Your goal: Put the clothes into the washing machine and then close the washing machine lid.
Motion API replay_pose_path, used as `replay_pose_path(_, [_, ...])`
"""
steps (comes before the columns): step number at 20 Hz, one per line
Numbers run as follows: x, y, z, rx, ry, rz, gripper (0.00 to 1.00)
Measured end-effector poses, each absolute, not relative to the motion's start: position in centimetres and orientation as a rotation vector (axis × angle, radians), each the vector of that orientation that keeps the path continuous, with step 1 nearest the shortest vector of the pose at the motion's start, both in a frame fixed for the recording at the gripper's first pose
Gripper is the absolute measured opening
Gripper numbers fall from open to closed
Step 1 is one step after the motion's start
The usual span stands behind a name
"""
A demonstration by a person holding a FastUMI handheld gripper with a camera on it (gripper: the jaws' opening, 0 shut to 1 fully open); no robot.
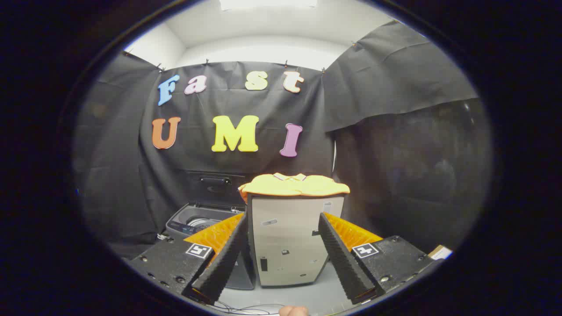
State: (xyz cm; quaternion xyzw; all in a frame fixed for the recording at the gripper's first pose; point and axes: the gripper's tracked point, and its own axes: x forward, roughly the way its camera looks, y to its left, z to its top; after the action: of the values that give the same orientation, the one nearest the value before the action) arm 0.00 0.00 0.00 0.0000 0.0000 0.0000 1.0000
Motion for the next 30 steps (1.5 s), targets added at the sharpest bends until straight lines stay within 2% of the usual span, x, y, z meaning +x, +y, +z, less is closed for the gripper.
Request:
replay_pose_path(18, [0.4,1.9,-0.4,0.012,0.012,0.015,1.00])
replay_pose_path(30, [4.3,2.8,1.4,-0.026,0.035,0.024,1.00])
